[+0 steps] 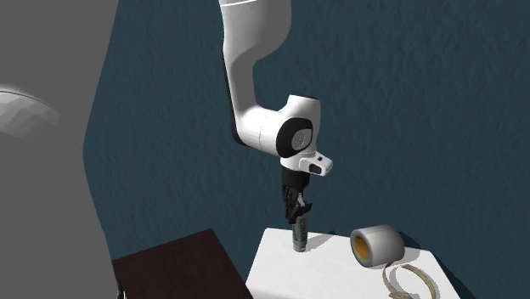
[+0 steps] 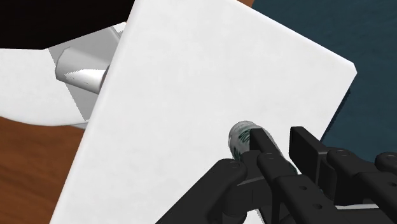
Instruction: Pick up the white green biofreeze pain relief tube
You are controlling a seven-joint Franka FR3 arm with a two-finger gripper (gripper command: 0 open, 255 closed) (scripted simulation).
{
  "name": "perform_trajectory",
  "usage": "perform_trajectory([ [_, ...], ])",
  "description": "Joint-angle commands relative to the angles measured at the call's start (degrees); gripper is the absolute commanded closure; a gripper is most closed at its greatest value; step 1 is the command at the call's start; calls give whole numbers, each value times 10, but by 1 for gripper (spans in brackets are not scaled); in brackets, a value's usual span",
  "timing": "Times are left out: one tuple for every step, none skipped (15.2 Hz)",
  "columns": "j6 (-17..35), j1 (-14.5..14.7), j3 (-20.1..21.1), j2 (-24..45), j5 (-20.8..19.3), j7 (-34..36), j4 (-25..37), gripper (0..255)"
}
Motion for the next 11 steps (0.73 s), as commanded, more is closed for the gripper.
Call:
perform_trajectory([
  [0,0,0,1,0,0,0,255],
  [0,0,0,1,0,0,0,255],
  [0,0,0,1,0,0,0,255],
  [-1,0,0,2,0,0,2,255],
  [-8,-2,2,-6,2,-1,1,255],
  [-15,-4,4,-15,5,-3,-1,255],
  [-22,-5,6,-23,8,-4,-2,255],
  [-29,-7,9,-31,10,-6,-3,255],
  [-36,-8,11,-39,13,-7,-4,255],
  [-43,-10,13,-47,16,-9,-5,255],
  [-50,-11,14,-55,19,-11,-5,255],
])
